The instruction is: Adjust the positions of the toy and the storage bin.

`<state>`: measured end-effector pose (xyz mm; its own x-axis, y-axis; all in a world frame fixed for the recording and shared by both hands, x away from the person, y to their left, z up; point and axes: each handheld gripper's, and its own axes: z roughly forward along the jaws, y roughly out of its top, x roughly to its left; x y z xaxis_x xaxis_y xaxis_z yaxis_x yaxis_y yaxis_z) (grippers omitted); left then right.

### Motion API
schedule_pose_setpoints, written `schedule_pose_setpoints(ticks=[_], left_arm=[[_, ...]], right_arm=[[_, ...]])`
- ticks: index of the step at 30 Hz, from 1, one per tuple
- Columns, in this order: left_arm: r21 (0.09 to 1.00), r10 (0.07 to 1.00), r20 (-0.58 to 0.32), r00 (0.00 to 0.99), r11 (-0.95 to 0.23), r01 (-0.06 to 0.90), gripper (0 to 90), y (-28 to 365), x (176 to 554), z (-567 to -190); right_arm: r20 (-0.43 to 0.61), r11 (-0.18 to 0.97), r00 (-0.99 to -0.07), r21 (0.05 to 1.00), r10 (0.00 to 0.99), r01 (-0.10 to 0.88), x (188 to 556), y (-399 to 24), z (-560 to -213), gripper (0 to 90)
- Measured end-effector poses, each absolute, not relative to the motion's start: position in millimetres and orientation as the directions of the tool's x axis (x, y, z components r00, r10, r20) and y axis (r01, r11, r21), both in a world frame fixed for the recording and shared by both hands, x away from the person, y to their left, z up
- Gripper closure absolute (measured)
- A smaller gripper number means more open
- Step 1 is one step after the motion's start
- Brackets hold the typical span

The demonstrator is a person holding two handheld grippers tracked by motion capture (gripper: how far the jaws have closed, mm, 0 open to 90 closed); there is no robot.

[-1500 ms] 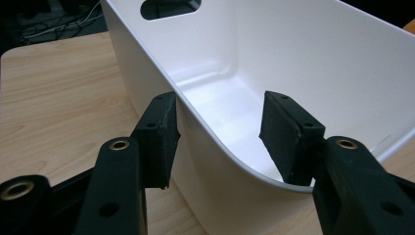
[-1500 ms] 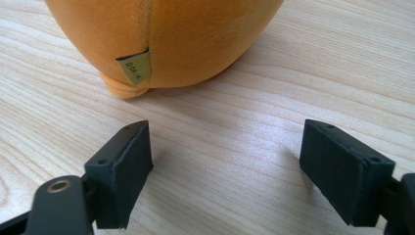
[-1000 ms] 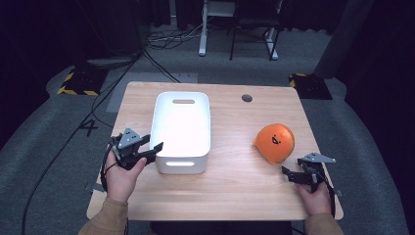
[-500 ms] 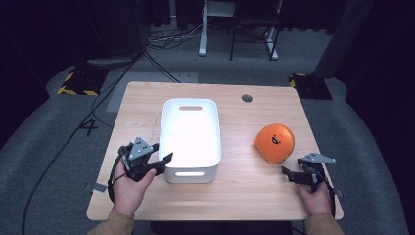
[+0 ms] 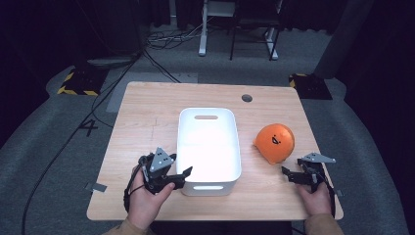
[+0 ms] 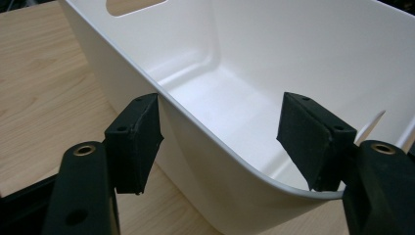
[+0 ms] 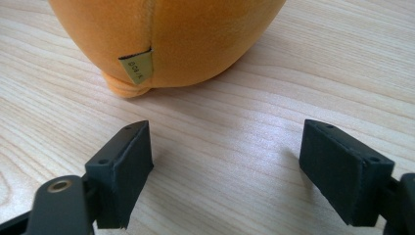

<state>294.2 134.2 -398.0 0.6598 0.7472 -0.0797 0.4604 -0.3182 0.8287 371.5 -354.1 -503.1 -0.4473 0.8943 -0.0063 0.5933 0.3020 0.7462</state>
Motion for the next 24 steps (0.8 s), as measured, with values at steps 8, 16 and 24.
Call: schedule_pose_setpoints(ticks=[8,16,24], left_arm=[[0.827,0.715,-0.097,0.692,-0.329,0.455,29.3,116.9,287.9,-398.7],[0.821,0.696,-0.099,0.711,-0.347,0.454,23.2,100.6,282.2,-398.8],[0.838,0.688,-0.116,0.716,-0.319,0.442,21.2,105.8,282.3,-391.9]], right_arm=[[-0.006,0.302,-0.448,0.746,0.894,0.593,371.6,-354.2,-503.1,19.8],[-0.006,0.302,-0.448,0.746,0.894,0.593,371.6,-354.2,-503.1,19.8],[-0.005,0.301,-0.447,0.746,0.894,0.593,371.6,-354.2,-503.1,19.8]])
